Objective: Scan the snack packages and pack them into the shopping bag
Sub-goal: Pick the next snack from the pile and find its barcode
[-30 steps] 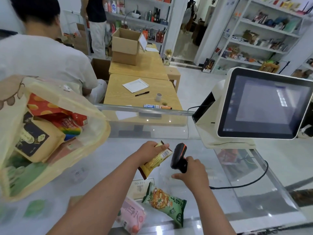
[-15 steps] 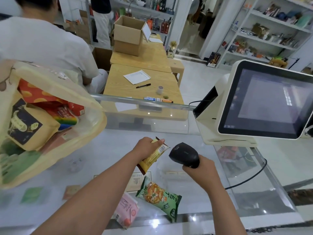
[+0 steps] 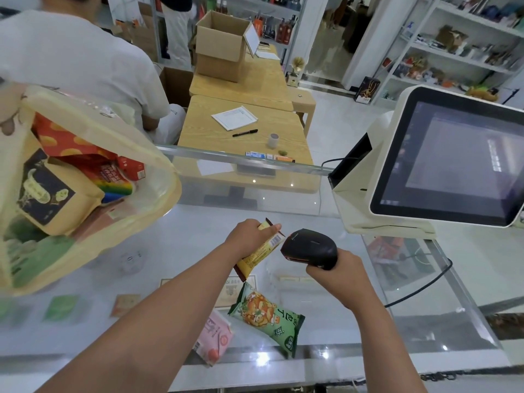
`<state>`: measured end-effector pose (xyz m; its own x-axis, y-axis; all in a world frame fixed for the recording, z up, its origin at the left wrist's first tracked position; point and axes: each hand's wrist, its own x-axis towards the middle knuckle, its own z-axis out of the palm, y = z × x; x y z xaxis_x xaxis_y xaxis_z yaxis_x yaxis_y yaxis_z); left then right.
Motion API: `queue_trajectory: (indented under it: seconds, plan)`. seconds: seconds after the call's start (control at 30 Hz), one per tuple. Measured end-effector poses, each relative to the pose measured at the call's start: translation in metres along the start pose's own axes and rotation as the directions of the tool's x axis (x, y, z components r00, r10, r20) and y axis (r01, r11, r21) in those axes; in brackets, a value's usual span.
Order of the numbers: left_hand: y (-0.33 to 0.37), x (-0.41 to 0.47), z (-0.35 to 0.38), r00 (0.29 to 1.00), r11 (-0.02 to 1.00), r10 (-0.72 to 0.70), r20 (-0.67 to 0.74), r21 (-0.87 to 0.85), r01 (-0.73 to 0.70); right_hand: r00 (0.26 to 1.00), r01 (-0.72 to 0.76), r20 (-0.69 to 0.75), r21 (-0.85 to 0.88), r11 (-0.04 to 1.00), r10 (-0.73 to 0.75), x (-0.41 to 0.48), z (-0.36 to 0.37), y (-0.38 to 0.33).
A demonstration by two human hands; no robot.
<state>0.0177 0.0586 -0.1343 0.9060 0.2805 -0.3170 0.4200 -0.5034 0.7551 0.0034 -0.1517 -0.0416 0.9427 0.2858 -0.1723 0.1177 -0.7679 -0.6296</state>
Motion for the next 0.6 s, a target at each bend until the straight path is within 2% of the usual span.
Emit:
queue_trajectory:
  seconds: [0.6]
  plan:
    - [-0.0003, -0.0018, 0.0005, 1.000, 1.000, 0.009, -0.019, 0.023, -0.008, 1.000, -0.020, -0.003, 0.075, 0.997, 0.020, -0.0089, -0.0029, -0.0011]
